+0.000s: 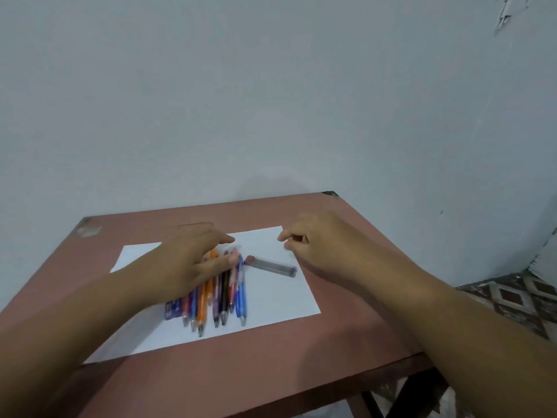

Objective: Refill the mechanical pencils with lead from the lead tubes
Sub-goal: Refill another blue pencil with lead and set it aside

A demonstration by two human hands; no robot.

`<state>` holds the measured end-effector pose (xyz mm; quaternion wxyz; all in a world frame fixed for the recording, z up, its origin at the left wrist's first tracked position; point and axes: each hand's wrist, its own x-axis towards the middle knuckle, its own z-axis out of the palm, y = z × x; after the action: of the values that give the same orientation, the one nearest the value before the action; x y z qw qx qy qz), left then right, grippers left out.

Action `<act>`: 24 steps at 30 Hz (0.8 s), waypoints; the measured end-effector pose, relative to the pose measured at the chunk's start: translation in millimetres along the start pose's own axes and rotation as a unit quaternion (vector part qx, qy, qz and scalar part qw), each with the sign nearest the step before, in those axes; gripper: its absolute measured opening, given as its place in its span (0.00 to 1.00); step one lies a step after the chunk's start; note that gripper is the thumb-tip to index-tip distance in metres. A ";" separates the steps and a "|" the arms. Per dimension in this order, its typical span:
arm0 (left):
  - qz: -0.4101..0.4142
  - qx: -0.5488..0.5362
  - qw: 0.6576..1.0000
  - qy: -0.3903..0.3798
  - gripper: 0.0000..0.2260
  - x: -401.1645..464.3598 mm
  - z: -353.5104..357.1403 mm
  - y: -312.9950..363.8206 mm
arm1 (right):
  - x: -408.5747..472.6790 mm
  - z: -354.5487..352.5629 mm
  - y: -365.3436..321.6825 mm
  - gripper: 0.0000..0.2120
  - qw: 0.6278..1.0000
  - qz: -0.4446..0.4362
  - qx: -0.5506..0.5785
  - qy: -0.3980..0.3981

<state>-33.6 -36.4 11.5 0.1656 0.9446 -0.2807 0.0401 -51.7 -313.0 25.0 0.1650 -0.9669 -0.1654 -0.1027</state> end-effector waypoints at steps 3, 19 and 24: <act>-0.040 -0.031 0.999 0.002 0.26 -13.4 -0.4 -18.4 | 13.2 8.9 -15.0 0.12 0.997 -0.064 -0.010 -0.030; -0.042 -0.050 0.998 0.008 0.22 -19.0 3.8 -55.1 | 50.7 46.1 -34.9 0.09 0.952 -0.300 -0.057 0.004; -0.041 -0.097 0.994 0.023 0.19 -19.0 4.2 -56.0 | 57.2 46.7 -29.9 0.07 0.925 -0.371 -0.087 0.015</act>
<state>-19.2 16.2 -11.9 0.2648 0.9335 -0.2404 0.0274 -2.6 -253.6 4.8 0.0332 -0.8454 -0.5001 -0.1848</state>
